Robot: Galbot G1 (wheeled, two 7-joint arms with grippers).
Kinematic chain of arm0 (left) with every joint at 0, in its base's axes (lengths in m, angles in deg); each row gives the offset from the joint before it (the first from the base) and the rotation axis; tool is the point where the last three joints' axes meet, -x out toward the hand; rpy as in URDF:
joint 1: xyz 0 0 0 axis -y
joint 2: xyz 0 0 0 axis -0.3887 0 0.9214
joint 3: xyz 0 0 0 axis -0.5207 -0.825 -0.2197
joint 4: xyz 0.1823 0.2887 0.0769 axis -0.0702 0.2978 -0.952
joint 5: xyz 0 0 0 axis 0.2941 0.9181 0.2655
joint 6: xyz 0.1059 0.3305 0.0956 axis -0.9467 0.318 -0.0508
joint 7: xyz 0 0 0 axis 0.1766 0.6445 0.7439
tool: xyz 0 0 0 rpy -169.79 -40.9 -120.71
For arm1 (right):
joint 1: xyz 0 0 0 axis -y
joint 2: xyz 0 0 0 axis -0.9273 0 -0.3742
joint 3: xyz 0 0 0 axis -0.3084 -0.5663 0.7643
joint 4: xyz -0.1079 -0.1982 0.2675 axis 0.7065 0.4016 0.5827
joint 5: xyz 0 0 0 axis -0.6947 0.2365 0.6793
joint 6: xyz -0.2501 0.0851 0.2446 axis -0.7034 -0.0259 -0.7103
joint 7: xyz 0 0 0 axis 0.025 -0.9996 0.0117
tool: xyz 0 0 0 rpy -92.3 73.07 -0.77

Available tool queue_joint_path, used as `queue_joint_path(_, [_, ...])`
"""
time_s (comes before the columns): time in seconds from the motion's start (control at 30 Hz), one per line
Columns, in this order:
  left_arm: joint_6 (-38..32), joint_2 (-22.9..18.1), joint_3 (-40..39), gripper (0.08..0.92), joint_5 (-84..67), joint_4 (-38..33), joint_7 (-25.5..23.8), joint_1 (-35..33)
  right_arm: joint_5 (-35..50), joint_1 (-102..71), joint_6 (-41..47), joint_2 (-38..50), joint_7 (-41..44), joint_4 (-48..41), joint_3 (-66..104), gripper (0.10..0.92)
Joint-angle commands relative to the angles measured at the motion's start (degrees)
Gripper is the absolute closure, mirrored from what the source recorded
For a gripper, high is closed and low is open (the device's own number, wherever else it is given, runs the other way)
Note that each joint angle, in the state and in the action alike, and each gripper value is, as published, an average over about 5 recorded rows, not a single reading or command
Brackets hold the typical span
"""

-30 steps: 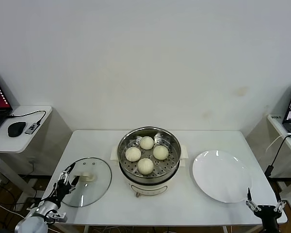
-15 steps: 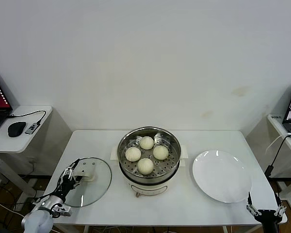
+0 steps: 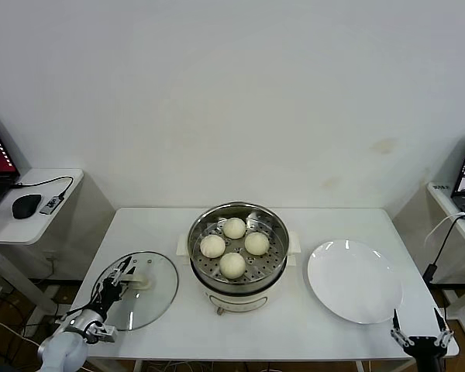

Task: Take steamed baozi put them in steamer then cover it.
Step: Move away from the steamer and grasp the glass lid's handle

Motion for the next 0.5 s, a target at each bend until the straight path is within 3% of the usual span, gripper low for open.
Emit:
queue_joint_path(0.03, [0.10,0.07,-0.12,0.515,-0.47,1.15,1.09,0.18,-0.76,0.17,0.01,-0.15,0.18,-0.32,-0.74,0.203])
queue_joint_path(0.27, [1.07,0.58,0.46,0.723,-4.03,-2.07,2.30,-1.57,-1.42,0.91,-0.12,-0.57,0.21,-0.98,-2.26,0.203])
queue_joint_path(0.4, [3.64,1.37,1.33,0.823,-6.30,-8.88,1.26,-4.70,-1.41,0.63,0.01,-0.49,0.26,0.10,-3.05,0.203])
queue_joint_path(0.5, [7.62,2.49,2.33,0.848,-8.63,-15.38,-1.23,-7.98,-1.46,0.48,-0.04,-0.24,0.32,0.35,-3.16,0.203])
